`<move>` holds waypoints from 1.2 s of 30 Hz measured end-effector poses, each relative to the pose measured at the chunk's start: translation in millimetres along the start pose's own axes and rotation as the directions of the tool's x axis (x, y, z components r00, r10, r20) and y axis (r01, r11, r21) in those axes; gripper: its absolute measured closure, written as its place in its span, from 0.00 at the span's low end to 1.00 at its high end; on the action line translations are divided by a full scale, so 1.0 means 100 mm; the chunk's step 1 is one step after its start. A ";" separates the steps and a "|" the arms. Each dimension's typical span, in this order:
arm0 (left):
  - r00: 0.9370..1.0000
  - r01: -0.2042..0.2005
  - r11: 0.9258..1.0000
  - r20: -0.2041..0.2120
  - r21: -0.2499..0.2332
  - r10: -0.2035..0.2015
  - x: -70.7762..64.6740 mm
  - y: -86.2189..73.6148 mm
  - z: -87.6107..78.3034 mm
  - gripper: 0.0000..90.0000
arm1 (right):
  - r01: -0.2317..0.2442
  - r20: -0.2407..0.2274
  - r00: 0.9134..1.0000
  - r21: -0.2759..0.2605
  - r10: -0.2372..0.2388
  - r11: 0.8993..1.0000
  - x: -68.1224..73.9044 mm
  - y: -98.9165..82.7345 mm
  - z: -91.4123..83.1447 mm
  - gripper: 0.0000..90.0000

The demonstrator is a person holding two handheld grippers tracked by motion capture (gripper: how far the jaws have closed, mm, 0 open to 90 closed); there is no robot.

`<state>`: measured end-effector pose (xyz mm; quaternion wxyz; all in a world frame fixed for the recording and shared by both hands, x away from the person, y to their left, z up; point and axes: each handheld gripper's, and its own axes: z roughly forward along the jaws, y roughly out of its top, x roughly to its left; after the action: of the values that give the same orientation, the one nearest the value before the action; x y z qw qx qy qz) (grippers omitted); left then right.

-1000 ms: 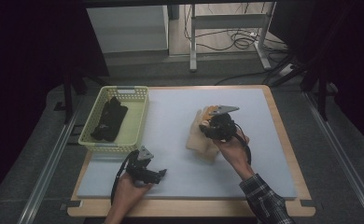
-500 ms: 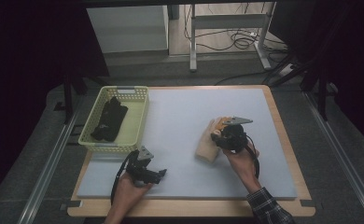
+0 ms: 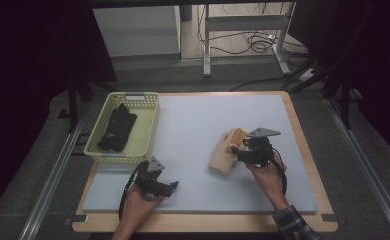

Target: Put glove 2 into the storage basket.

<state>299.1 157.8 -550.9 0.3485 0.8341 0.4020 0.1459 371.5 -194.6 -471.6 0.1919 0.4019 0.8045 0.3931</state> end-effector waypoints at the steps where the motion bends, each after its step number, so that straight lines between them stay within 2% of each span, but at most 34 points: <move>1: 1.000 0.000 1.000 0.000 0.000 0.000 0.00 0.00 0.00 0.02 | -0.003 -0.005 1.000 0.000 0.003 1.000 -0.02 -0.03 -0.03 0.55; 5: 1.000 0.004 1.000 -0.006 0.002 -0.004 0.00 0.00 0.00 0.01 | -0.011 -0.023 1.000 0.031 0.011 0.999 -0.10 -0.19 -0.08 0.75; 7: 1.000 0.006 1.000 -0.009 0.002 -0.006 0.00 0.00 0.00 0.01 | -0.018 -0.049 0.999 0.050 0.020 0.999 -0.12 -0.30 -0.07 0.84; 11: 1.000 0.010 1.000 -0.014 0.002 -0.010 0.00 0.00 0.01 0.00 | -0.008 -0.094 0.995 0.074 0.015 0.997 -0.09 -0.45 -0.03 0.92; 15: 1.000 0.011 1.000 -0.013 0.001 -0.011 0.00 0.00 0.01 0.00 | 0.040 -0.117 0.993 0.098 -0.029 0.994 0.01 -0.53 0.07 0.93; 20: 1.000 0.011 1.000 -0.015 0.002 -0.011 0.00 0.00 0.01 0.00 | 0.076 -0.123 0.990 0.101 -0.064 0.992 0.12 -0.51 0.21 0.93; 31: 1.000 0.012 1.000 -0.012 0.005 -0.012 0.00 0.00 0.01 0.00 | 0.106 -0.167 0.982 0.086 -0.091 0.991 0.36 -0.41 0.44 0.92; 36: 1.000 0.010 1.000 -0.011 0.009 -0.010 0.01 0.00 0.01 0.00 | 0.116 -0.175 0.979 0.083 -0.100 0.990 0.39 -0.39 0.47 0.89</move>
<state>300.0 157.9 -551.2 0.3434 0.8327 0.4087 0.1471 358.1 -155.7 -531.0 0.1245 0.3308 0.8560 0.3774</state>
